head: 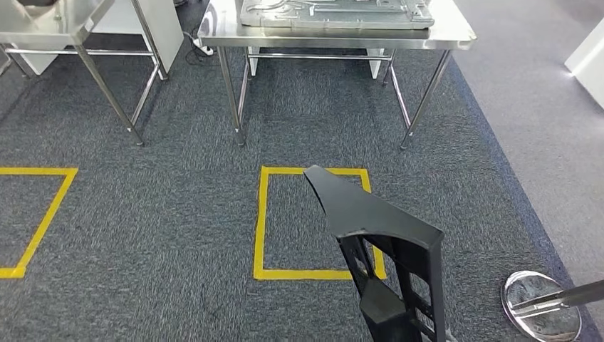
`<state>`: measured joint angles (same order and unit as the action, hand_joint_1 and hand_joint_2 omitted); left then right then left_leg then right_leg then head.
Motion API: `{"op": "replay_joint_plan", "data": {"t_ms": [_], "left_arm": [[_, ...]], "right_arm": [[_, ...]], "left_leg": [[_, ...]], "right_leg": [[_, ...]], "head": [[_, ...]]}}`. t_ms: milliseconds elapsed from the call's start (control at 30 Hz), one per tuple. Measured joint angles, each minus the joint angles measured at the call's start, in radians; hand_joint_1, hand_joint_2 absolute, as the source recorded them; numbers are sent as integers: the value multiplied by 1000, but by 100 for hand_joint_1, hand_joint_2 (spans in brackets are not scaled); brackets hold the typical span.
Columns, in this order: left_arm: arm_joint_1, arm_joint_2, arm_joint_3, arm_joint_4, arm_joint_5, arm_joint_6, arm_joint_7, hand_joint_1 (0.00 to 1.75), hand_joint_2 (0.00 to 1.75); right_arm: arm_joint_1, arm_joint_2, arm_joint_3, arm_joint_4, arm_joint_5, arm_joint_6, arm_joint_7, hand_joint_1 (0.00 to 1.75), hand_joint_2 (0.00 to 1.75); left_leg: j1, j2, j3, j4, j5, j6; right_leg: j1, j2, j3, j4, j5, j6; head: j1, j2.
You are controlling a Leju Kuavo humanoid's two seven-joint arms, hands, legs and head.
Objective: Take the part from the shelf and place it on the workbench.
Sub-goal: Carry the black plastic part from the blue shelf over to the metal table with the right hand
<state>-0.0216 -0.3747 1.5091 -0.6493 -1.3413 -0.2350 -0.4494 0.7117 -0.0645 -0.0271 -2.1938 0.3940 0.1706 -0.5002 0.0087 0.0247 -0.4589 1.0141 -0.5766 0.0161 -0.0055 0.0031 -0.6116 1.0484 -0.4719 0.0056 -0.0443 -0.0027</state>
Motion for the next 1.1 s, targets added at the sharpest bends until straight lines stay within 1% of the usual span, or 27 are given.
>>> {"op": "replay_joint_plan", "data": {"t_ms": [67, 100, 133, 167, 233, 267, 300, 333, 367, 400, 433, 467, 533, 600, 633, 667, 733, 767, 800, 833, 867, 900, 933, 967, 1000, 1067, 1100], "left_arm": [[-2, 0, 0, 0, 0, 0, 0, 0, 0], [-2, 0, 0, 0, 0, 0, 0, 0, 0], [-3, 0, 0, 0, 0, 0, 0, 0, 0], [-3, 0, 0, 0, 0, 0, -1, 0, 0], [-1, 0, 0, 0, 0, 0, -1, 0, 0], [2, 0, 0, 0, 0, 0, -1, 0, 0], [4, 0, 0, 0, 0, 0, 0, 0, 0], [6, 1, 0, 0, 0, 0, 0, 0, 0], [9, 1, 0, 0, 0, 0, 0, 0, 0], [10, 2, 1, 0, 0, 0, 0, 0, 0], [10, 2, 1, 0, 0, 0, 0, 0, 0], [9, 3, 2, 0, 0, -2, 0, 0, 0], [7, 3, 2, 0, 0, -6, 0, 0, 0], [6, 3, 2, 0, 0, -13, 0, 0, 0], [6, 3, 2, 0, 0, -15, 0, 0, 0], [5, 3, 2, 0, 0, -17, 0, 0, 0], [6, 3, 2, 0, 0, -17, 0, 0, 0], [6, 3, 2, 0, 0, -18, 0, 0, 0], [7, 3, 2, 0, 0, -18, 0, 0, 0], [8, 3, 2, 0, 0, -18, 0, 0, 0], [8, 3, 2, 0, 0, -18, 1, 0, 0], [8, 3, 2, 0, 0, -18, 1, 0, 0], [6, 3, 2, 0, 0, -18, 2, 0, 0], [5, 4, 2, 0, 0, -18, 3, 0, 0], [5, 4, 2, 0, 0, -18, 3, 0, 0], [3, 4, 2, 0, 0, -18, 4, 0, 0], [3, 4, 2, 0, 0, -18, 4, 0, 0]], "right_arm": [[2, 0, 0, 0, 0, -1, 0, 175, 175], [3, 0, 0, 0, 0, -2, 0, 175, 175], [3, 0, 0, 0, 0, -2, 0, 175, 175], [3, -1, 0, 0, 0, -3, 0, 175, 175], [3, -2, 1, 0, 1, -4, 0, 175, 175], [3, -3, 2, 0, 1, -4, 0, 175, 175], [3, -3, 2, 0, 1, -5, 0, 175, 175], [3, -3, 3, 0, 1, -5, 0, 175, 175], [3, -3, 3, 0, 1, -5, 0, 175, 175], [3, -3, 4, 0, 1, -6, 0, 175, 175], [3, -3, 4, 0, 2, -7, -1, 175, 175], [2, -3, 4, 0, 5, -9, -1, 175, 175], [2, -2, 5, 1, 10, -13, 0, 175, 175], [-1, -2, 5, 1, 8, -13, 4, 175, 175], [-2, -2, 5, 1, 2, -12, 7, 175, 175], [-3, -2, 5, 1, -4, -11, 10, 175, 175], [-3, -2, 6, 2, -14, -11, 12, 175, 175], [-3, -2, 6, 2, -16, -11, 13, 175, 175], [-3, -2, 6, 3, -17, -12, 14, 175, 175], [-3, -2, 6, 3, -17, -12, 14, 175, 175], [-3, -2, 6, 3, -17, -13, 13, 175, 175], [-3, -2, 6, 3, -17, -13, 13, 175, 175], [-3, -1, 7, 4, -16, -13, 14, 175, 175], [-4, -1, 8, 5, -16, -13, 15, 175, 175], [-4, -1, 9, 7, -16, -12, 17, 175, 175], [-4, -1, 12, 8, -17, -11, 20, 175, 175], [-4, -2, 13, 9, -16, -14, 20, 175, 175]], "left_leg": [[0, 2, 16, -9, -8, -12], [0, 1, 19, 1, -14, -17], [0, -3, 9, 32, -27, -21], [2, -8, -20, 89, -46, -23], [3, -14, -114, 228, -80, -28], [4, -15, -154, 273, -78, -31], [4, -15, -177, 281, -52, -32], [4, -15, -183, 251, -8, -31], [3, -15, -176, 193, 46, -27], [0, -15, -163, 143, 84, -22], [-3, -14, -146, 96, 103, -17], [-8, -14, -132, 69, 102, -11], [-12, -14, -110, 42, 79, 0], [-7, -14, -85, 19, 72, 12], [-4, -13, -68, 7, 69, 17], [-1, -10, -53, -3, 65, 21], [1, -2, -31, -11, 52, 23], [2, 2, -20, -13, 43, 22], [4, 6, -8, -13, 32, 19], [7, 8, 7, -13, 19, 15], [11, 10, 24, -13, 6, 10], [14, 11, 42, -14, -8, 3], [16, 13, 56, -13, -20, -6], [16, 15, 67, -16, -31, -15], [14, 18, 80, -18, -37, -24], [14, 22, 96, -13, -37, -42], [15, 18, 96, 7, -34, -47]], "right_leg": [[-1, 5, 13, -12, -7, -9], [-4, 8, 25, -21, -10, -14], [-7, 9, 40, -30, -14, -20], [-9, 10, 54, -36, -20, -26], [-8, 12, 77, -39, -39, -35], [-7, 14, 89, -39, -50, -36], [-6, 17, 104, -39, -61, -35], [-6, 20, 121, -39, -73, -34], [-5, 22, 138, -39, -87, -32], [-5, 23, 154, -40, -100, -28], [-4, 24, 165, -40, -111, -22], [-6, 25, 173, -42, -119, -16], [-7, 24, 183, -43, -121, -4], [-8, 18, 182, -16, -114, 4], [-9, 15, 163, 21, -116, 7], [-11, 12, 129, 75, -126, 11], [-15, 9, 36, 187, -161, 19], [-18, 8, -6, 221, -175, 24], [-21, 6, -33, 227, -175, 29], [-25, 4, -46, 203, -155, 32], [-29, 0, -44, 154, -114, 37], [-32, -6, -37, 101, -60, 41], [-33, -14, -31, 58, -26, 42], [-31, -22, -27, 33, -2, 39], [-29, -25, -28, 27, 4, 32], [-26, -14, -20, 24, -7, 12], [-27, -6, -10, 21, -11, 3]], "head": [[0, 0], [0, 0], [0, 0], [0, 0], [0, 0], [-1, 0], [-1, 0], [-1, 0], [-1, 0], [0, 0], [-1, 0], [0, 0], [-1, 0], [0, 0], [0, 0], [0, 0], [0, 0], [0, 0], [0, 0], [0, 0], [0, 0], [0, 0], [1, 0], [1, 0], [1, 0], [1, 0], [1, 0]]}}
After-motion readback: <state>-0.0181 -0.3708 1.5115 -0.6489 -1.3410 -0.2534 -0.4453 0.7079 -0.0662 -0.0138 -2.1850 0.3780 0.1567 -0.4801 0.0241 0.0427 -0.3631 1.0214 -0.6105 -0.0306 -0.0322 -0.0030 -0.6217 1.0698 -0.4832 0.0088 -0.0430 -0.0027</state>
